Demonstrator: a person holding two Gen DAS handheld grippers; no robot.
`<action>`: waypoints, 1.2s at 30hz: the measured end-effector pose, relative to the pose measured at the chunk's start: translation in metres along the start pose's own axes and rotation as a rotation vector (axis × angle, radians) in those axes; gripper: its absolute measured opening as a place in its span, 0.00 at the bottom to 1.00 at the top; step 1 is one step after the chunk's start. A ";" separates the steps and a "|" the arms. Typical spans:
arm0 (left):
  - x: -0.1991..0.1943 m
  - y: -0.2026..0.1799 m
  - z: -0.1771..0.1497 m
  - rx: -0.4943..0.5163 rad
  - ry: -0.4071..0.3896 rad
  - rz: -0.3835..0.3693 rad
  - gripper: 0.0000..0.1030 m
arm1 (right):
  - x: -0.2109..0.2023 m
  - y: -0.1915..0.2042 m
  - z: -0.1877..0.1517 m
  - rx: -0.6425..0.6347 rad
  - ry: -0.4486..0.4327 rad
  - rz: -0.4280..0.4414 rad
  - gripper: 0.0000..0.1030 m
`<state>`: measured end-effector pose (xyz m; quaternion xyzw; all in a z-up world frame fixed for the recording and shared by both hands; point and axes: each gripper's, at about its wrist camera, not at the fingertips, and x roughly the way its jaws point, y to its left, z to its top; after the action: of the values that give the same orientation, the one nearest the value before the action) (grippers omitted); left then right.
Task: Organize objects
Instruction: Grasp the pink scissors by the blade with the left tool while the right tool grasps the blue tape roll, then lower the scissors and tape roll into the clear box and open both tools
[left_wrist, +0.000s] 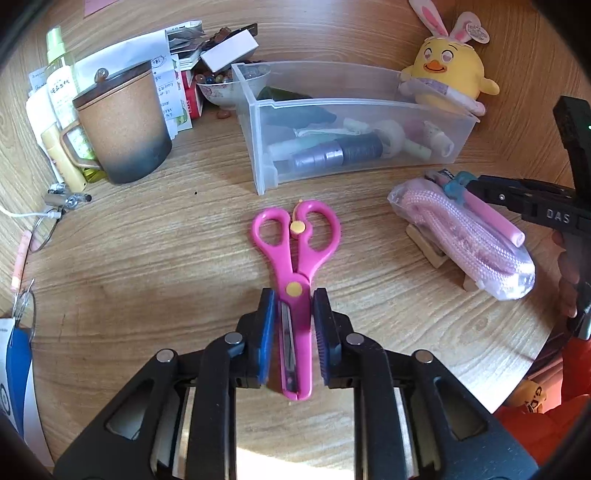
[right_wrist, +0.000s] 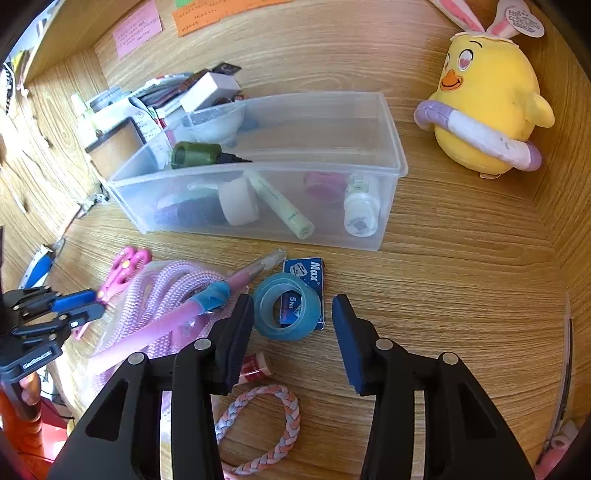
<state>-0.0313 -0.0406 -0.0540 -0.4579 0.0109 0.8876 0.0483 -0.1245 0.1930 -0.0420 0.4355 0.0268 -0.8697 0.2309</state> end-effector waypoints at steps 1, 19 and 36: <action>0.001 0.000 0.002 0.003 -0.003 0.002 0.21 | -0.001 0.001 0.000 -0.005 -0.001 -0.001 0.40; -0.016 0.011 0.004 -0.096 -0.099 0.011 0.19 | 0.001 -0.002 0.003 0.006 -0.015 -0.022 0.38; -0.071 0.009 0.057 -0.111 -0.332 -0.009 0.19 | -0.068 0.000 0.037 0.009 -0.235 -0.014 0.38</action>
<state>-0.0375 -0.0517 0.0367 -0.3069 -0.0482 0.9501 0.0280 -0.1175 0.2092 0.0332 0.3316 -0.0013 -0.9164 0.2241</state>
